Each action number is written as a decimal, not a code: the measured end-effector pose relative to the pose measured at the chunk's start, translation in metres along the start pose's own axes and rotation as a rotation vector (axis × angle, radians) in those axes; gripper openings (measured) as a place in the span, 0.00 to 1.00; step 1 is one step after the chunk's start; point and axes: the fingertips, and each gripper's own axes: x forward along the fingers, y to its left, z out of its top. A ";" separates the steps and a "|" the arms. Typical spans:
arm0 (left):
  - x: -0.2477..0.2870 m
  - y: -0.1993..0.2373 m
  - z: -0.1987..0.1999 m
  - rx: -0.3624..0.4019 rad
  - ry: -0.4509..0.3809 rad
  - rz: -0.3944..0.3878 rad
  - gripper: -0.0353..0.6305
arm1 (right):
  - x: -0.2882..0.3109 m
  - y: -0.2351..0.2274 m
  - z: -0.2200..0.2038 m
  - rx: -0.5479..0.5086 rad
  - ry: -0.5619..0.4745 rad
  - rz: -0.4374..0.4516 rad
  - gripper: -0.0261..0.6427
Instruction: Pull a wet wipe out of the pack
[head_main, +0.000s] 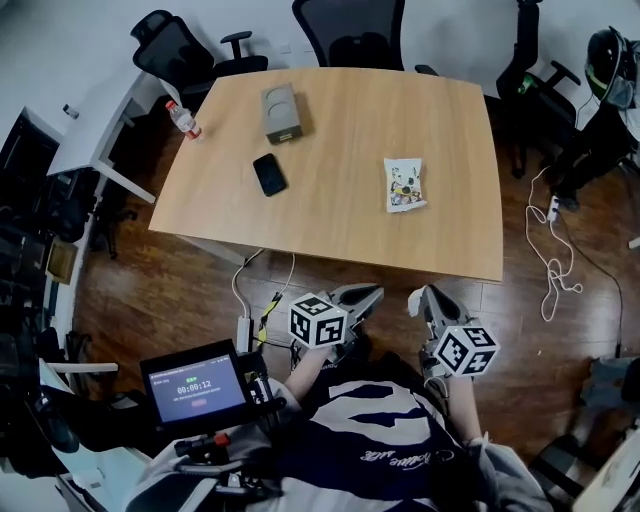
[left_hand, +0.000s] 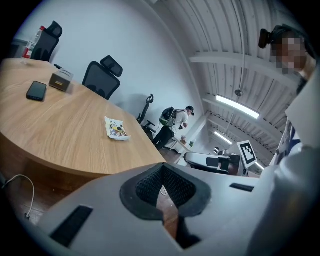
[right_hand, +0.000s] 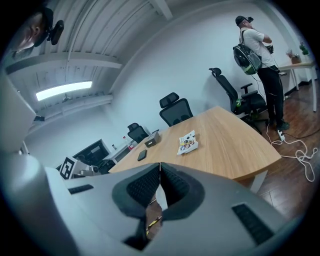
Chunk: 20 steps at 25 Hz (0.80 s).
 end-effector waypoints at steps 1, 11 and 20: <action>0.003 -0.008 -0.008 0.001 0.004 0.003 0.06 | -0.007 -0.002 -0.005 -0.001 0.006 0.010 0.04; 0.014 -0.050 -0.059 -0.031 0.017 0.047 0.06 | -0.044 -0.006 -0.033 -0.005 0.073 0.089 0.04; 0.011 -0.042 -0.054 -0.050 -0.019 0.087 0.06 | -0.032 0.003 -0.038 -0.032 0.119 0.148 0.04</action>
